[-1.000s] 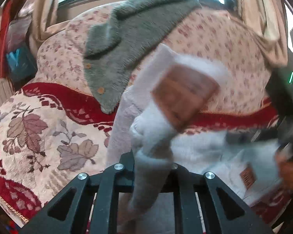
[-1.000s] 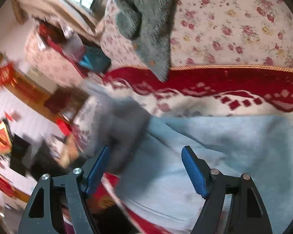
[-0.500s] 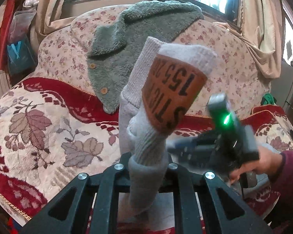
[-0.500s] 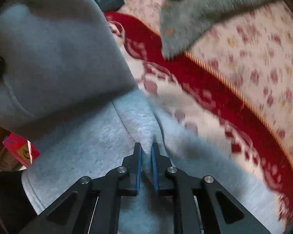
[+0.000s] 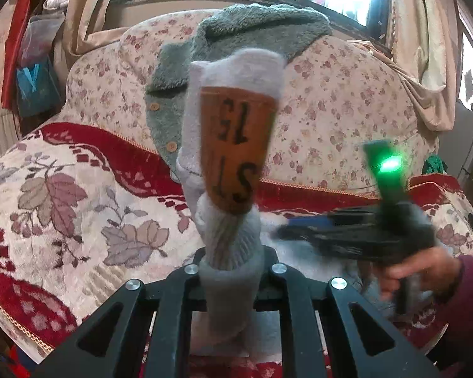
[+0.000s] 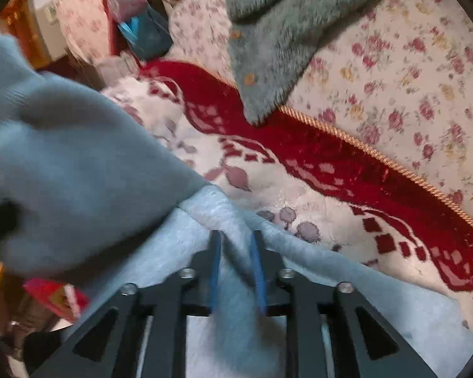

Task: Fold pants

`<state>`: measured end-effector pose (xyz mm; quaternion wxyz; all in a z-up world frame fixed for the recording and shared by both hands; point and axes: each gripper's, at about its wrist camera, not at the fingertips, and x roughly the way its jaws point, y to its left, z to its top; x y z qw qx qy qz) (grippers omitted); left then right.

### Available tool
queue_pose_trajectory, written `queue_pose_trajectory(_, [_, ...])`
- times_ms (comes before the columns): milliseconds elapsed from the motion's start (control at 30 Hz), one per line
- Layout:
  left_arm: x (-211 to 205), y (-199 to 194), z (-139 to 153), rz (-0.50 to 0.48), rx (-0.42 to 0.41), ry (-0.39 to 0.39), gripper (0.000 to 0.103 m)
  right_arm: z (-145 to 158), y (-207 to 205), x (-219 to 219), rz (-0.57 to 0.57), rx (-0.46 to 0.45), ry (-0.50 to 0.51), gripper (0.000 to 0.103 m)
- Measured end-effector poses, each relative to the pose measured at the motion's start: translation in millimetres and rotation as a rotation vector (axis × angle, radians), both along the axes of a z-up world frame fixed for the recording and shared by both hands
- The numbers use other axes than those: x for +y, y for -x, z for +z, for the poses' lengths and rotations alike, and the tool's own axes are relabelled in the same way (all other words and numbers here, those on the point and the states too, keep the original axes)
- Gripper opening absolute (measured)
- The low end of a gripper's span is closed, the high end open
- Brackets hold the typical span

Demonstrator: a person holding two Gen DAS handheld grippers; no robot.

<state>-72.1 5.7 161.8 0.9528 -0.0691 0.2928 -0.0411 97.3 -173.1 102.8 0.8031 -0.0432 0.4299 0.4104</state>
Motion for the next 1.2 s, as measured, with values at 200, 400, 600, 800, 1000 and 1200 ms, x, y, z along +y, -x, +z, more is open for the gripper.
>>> queue_pose_trajectory(200, [-11.7, 5.4, 2.6, -0.026, 0.005, -0.011, 0.012, -13.7, 55.5, 7.2, 0.135, 0.077, -0.021, 0.039])
queue_pose_trajectory(400, [-28.9, 16.0, 4.1, -0.057, 0.027, -0.023, 0.012, -54.4, 44.4, 21.1, 0.019, 0.222, -0.112, 0.038])
queue_pose_trajectory(600, [-79.8, 18.9, 3.2, -0.129, 0.018, -0.139, 0.012, -22.1, 30.1, -51.6, -0.092, 0.207, -0.142, 0.047])
queue_pose_trajectory(800, [-140.1, 3.5, -21.3, -0.183, 0.058, -0.216, 0.013, -17.9, 19.4, -130.1, -0.267, 0.215, -0.132, 0.057])
queue_pose_trajectory(1000, [-182.3, -29.7, -78.1, -0.191, 0.178, -0.216, 0.029, -9.2, 10.2, -211.0, -0.463, 0.269, -0.273, 0.065])
queue_pose_trajectory(1200, [-197.8, -29.1, -96.3, -0.207, 0.170, -0.177, 0.077, 26.3, 18.2, -197.9, -0.373, 0.198, -0.300, 0.075])
